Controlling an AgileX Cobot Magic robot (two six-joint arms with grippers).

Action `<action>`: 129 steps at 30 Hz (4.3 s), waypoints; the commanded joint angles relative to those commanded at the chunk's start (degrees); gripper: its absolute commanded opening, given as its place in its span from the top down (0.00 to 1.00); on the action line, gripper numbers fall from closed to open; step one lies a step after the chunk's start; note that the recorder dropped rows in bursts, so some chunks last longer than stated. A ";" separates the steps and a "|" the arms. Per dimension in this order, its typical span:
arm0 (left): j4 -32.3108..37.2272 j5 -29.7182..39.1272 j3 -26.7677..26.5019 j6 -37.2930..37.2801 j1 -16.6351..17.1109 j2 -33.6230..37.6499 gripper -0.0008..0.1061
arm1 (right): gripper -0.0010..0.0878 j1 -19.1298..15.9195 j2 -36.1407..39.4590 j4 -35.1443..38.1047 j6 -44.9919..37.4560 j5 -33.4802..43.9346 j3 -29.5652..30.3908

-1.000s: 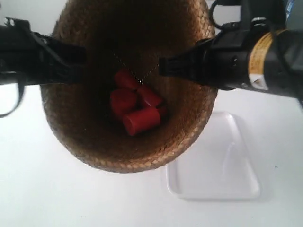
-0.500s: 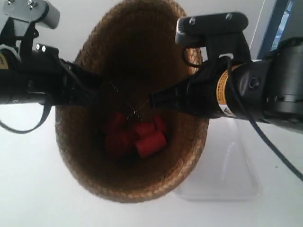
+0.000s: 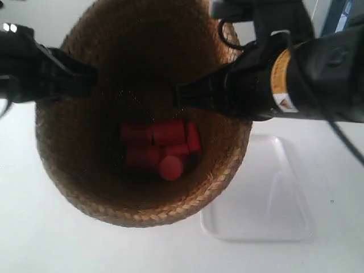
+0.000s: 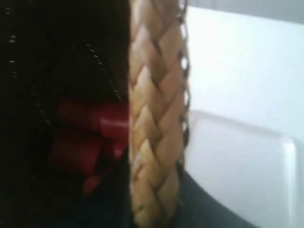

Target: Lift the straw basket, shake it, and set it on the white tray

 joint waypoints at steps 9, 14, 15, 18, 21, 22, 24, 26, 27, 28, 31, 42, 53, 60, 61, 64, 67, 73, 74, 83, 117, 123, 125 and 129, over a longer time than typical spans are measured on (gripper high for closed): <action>0.54 3.63 1.19 -3.44 -0.64 0.04 0.99 | 0.99 0.81 2.16 8.00 -1.60 4.97 -1.70; 2.41 -7.92 5.47 -3.68 -0.53 5.28 0.99 | 0.99 -0.74 6.96 -16.37 21.77 2.47 1.72; 2.15 -6.49 5.16 -4.37 -0.53 6.17 0.99 | 0.99 -0.83 8.83 -17.28 21.94 4.51 1.54; 1.23 0.83 2.23 -5.40 -0.88 4.12 0.99 | 0.99 0.70 6.41 -2.21 8.86 7.47 -1.00; 1.38 2.92 0.49 -4.78 -1.31 -1.49 0.99 | 0.99 3.98 0.00 4.54 -0.51 5.60 -1.57; 2.14 1.78 0.63 -4.64 -1.31 -2.28 0.99 | 0.99 4.63 -1.25 2.25 0.05 4.17 -1.19; 4.26 -2.46 2.68 -4.82 -0.99 -1.21 0.99 | 0.99 4.33 -0.47 -6.75 6.63 1.91 0.23; 3.61 -5.56 4.30 -6.31 0.34 3.02 0.99 | 0.99 2.49 4.08 -17.32 16.89 3.27 1.65; 3.06 -4.28 3.97 -7.96 0.76 4.63 0.99 | 0.99 1.88 6.31 -18.51 17.80 5.19 1.62; 2.69 -2.20 3.14 -9.43 0.76 4.88 0.99 | 0.99 1.61 7.25 -14.98 16.06 7.10 0.67; 3.13 5.06 -0.71 -6.13 -2.09 0.26 0.99 | 0.99 3.85 3.34 5.23 -4.30 12.23 -2.57; 7.78 0.52 -0.29 -8.90 -3.33 0.53 0.99 | 0.99 6.72 0.07 -17.74 17.21 4.91 1.77; 7.78 -0.75 0.82 -13.38 -3.90 6.72 0.99 | 0.99 6.64 7.41 -26.24 24.41 7.35 2.47; 10.69 0.93 -2.91 -9.25 -7.41 -0.33 0.99 | 0.99 9.60 1.48 -21.28 15.26 7.04 1.89; 10.69 0.67 -1.92 -9.88 -6.71 1.75 0.99 | 0.99 8.56 3.12 -26.15 20.52 8.29 2.72; 8.97 5.36 -0.88 -12.97 -4.98 6.94 0.99 | 0.99 6.58 6.69 -20.58 19.22 9.69 2.29; 7.68 8.39 -2.34 -13.11 -6.71 3.95 0.99 | 0.99 9.43 2.14 -6.22 5.77 9.31 0.26; 13.04 3.94 -0.62 -17.02 -5.61 5.10 0.99 | 0.99 8.40 2.30 -23.70 20.58 11.30 4.19; 12.26 5.58 -1.17 -17.93 -5.47 5.39 0.99 | 0.99 8.00 3.15 -21.64 19.29 13.29 3.82; 19.58 0.61 -1.86 -14.35 -7.94 -1.19 0.99 | 0.99 10.46 -2.59 -25.04 19.26 7.79 4.33; 30.06 4.57 0.50 -30.59 -7.79 3.75 0.99 | 0.99 9.87 3.26 -26.84 26.96 10.37 6.62; 28.54 8.15 -4.29 -26.89 -10.88 -2.51 0.99 | 0.99 12.87 -4.06 -8.59 8.42 6.37 2.71; 35.71 8.00 -3.41 -29.91 -10.09 -2.17 0.99 | 0.99 12.19 -4.14 -19.81 15.85 6.53 3.92; 40.00 8.74 -2.26 -39.01 -7.50 3.05 0.99 | 0.99 7.48 2.79 -25.12 22.29 12.52 4.57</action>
